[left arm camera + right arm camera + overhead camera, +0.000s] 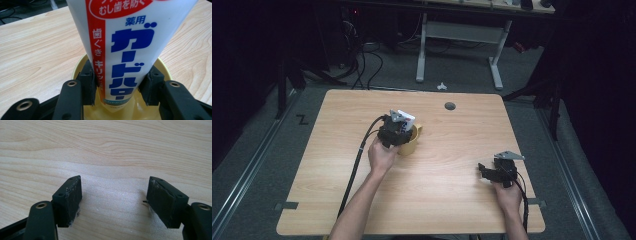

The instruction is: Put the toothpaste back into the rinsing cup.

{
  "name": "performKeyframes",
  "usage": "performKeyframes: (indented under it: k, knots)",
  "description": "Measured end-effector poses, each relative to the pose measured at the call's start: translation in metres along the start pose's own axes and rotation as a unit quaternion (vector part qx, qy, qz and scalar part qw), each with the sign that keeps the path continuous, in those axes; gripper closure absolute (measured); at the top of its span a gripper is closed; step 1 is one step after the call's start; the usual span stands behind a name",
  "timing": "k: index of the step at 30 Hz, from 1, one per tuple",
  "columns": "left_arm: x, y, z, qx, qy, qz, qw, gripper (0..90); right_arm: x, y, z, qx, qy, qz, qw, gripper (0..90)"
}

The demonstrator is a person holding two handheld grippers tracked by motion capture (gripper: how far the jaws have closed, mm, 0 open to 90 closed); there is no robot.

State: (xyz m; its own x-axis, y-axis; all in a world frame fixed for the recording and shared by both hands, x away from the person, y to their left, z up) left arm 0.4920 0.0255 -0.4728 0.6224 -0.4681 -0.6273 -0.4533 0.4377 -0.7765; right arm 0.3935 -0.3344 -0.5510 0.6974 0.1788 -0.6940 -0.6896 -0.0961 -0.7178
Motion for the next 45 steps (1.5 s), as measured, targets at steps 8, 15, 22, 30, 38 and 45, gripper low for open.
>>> performKeyframes:
  k: [8, 15, 22, 30, 38, 45]
  knots:
    - [0.0013, 0.0009, 0.0007, -0.003, 0.000, 0.000, 1.0000, 53.8, 0.0000, 0.0000, 0.0000, 0.000, 0.000, 0.000, 1.0000, 28.5]
    - [0.0041, 0.0023, 0.0011, -0.008, -0.003, 0.002, 1.0000, 52.9, 0.0000, 0.0000, 0.0000, 0.000, 0.000, 0.000, 1.0000, 28.5]
    - [0.0067, 0.0037, 0.0006, -0.009, -0.004, 0.006, 0.9999, 52.3, 0.0000, 0.0000, 0.0000, 0.000, 0.000, 0.000, 1.0000, 28.5]
    - [0.0069, 0.0037, 0.0001, -0.007, -0.004, 0.007, 0.9999, 51.7, 0.0000, 0.0000, 0.0000, 0.000, 0.000, 0.000, 1.0000, 28.5]
    - [0.0072, 0.0036, -0.0011, 0.005, -0.006, 0.014, 0.9999, 50.3, 0.0000, 0.0000, 0.0000, 0.000, 0.000, 0.000, 1.0000, 28.5]
    - [0.0078, 0.0035, -0.0020, 0.013, -0.010, 0.019, 0.9997, 48.2, 0.0000, 0.0000, 0.0000, 0.000, 0.000, 0.000, 1.0000, 28.5]
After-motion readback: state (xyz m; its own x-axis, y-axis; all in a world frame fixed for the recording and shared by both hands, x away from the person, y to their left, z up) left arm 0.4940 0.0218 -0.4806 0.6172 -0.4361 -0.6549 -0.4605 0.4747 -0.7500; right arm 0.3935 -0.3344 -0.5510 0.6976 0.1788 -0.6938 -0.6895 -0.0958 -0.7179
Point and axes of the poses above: each handheld gripper's, and its own axes: x roughly forward along the jaws, y roughly out of its underside, z roughly to its left, the point moved 3 cm from there along x, roughly forward along the jaws, and after that the axes turned 6 degrees about x, right-handed, at the moved point
